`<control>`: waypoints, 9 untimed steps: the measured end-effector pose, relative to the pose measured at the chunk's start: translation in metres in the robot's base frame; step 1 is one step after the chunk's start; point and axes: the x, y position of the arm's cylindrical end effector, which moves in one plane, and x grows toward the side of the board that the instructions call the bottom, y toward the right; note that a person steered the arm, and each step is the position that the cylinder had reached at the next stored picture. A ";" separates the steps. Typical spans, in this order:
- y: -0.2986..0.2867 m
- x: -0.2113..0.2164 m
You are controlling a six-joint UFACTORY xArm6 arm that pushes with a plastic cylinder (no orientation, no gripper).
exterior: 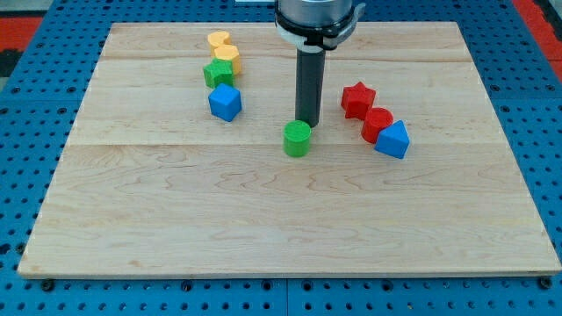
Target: Point your arm at the left side of the blue cube
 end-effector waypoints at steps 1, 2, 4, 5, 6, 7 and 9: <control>-0.003 0.000; -0.028 0.000; -0.081 0.000; -0.106 0.000; -0.106 0.000; -0.134 0.000; -0.161 -0.030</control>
